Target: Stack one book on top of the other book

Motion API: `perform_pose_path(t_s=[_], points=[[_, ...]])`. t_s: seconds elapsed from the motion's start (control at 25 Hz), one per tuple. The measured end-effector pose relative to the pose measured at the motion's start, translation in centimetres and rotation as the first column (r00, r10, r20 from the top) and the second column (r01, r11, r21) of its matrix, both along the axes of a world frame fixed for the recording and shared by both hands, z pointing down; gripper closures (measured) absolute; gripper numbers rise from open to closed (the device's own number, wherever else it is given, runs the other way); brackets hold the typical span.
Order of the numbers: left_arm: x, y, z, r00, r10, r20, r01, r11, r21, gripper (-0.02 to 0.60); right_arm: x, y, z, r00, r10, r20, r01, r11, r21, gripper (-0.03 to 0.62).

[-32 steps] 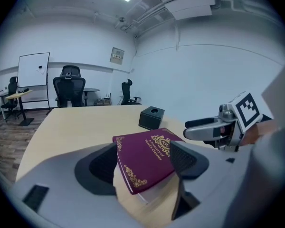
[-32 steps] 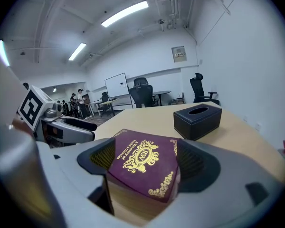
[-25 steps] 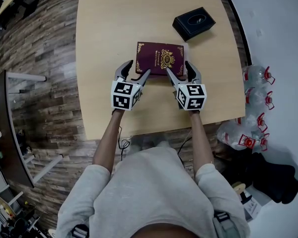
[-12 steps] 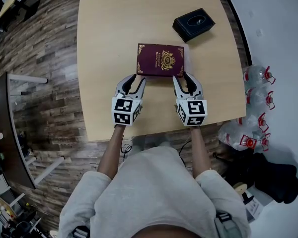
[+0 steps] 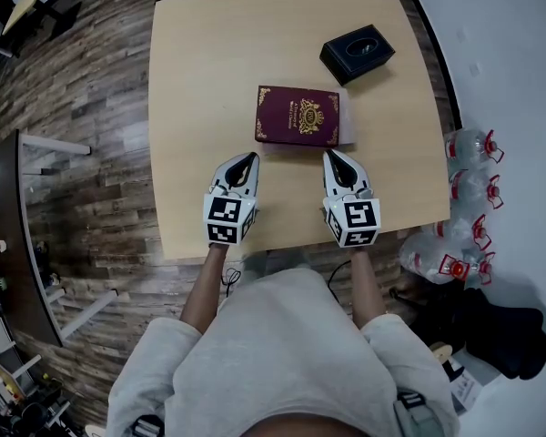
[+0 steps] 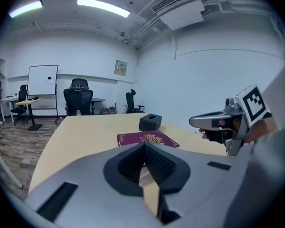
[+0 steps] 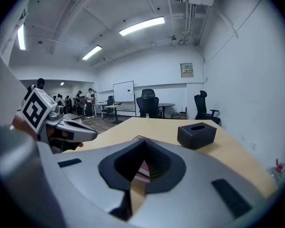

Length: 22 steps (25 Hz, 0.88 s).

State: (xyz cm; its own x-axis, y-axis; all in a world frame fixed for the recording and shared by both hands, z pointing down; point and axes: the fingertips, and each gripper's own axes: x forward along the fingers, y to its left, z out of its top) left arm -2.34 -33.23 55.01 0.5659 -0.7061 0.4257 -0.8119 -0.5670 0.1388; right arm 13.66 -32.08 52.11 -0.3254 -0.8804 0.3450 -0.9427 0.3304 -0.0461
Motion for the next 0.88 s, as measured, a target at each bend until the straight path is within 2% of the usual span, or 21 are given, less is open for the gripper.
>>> perform_pose_path(t_s=[0.4,0.88], points=[[-1.8,0.3,-1.9,0.999,-0.044,-0.007,0.045,0.999,0.019,0.569,-2.3,0.4,-1.9,0.995,-0.098,-0.005,0.098,0.995,0.028,0.591],[-6.5,0.3,-5.5,0.990,-0.141,-0.007,0.141,0.987,0.083,0.569,-6.1,-1.3,-5.2,0.981,-0.193,0.008,0.190,0.976,0.110,0.591]])
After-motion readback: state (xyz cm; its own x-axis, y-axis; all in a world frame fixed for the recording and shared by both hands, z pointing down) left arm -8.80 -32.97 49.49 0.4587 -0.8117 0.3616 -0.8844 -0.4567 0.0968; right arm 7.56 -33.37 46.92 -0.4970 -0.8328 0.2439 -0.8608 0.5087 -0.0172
